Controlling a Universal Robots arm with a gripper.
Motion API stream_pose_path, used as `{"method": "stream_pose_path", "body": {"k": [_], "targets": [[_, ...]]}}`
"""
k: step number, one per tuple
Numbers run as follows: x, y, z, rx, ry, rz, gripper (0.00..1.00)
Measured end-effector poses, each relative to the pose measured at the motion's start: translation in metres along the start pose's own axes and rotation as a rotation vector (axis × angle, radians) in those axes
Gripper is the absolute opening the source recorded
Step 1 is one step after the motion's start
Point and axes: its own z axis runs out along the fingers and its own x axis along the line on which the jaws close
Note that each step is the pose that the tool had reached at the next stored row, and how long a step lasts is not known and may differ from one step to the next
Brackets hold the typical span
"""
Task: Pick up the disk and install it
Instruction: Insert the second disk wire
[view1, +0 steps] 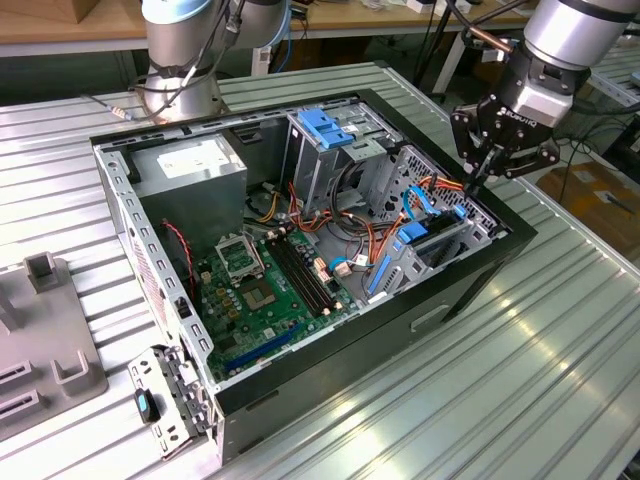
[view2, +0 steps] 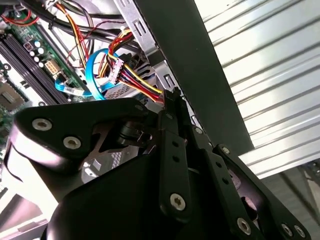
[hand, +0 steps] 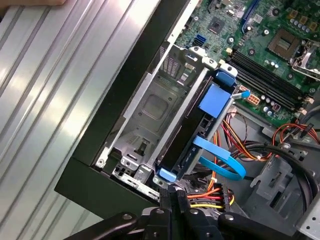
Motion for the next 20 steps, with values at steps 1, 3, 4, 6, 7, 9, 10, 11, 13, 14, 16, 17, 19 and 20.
{"method": "stream_pose_path", "body": {"k": [1, 3, 4, 6, 7, 9, 10, 11, 13, 14, 16, 17, 19, 20], "targets": [[0.0000, 0.0000, 0.0000, -0.0002, 0.0005, 0.012, 0.16], [0.0000, 0.0001, 0.0000, -0.0004, 0.0012, 0.029, 0.16], [0.0000, 0.0001, 0.0000, -0.0004, 0.0011, 0.029, 0.16], [0.0000, 0.0001, 0.0000, -0.0004, 0.0011, 0.029, 0.16], [0.0000, 0.0001, 0.0000, -0.0004, 0.0011, 0.029, 0.16], [-0.0003, 0.0006, 0.0001, -0.0004, 0.0011, 0.031, 0.16], [-0.0004, 0.0007, 0.0001, -0.0007, 0.0020, 0.052, 0.16], [-0.0004, 0.0007, 0.0002, -0.0009, 0.0026, 0.067, 0.16], [-0.0004, 0.0007, 0.0003, -0.0015, 0.0042, 0.108, 0.16], [-0.0004, 0.0007, 0.0002, -0.0019, 0.0052, 0.134, 0.16], [-0.0004, 0.0007, 0.0003, -0.0022, 0.0062, 0.162, 0.16], [-0.0004, 0.0007, 0.0003, -0.0025, 0.0069, 0.179, 0.16], [-0.0004, 0.0007, 0.0002, -0.0030, 0.0082, 0.211, 0.16], [-0.0004, 0.0007, 0.0003, -0.0031, 0.0087, 0.227, 0.16]]}}
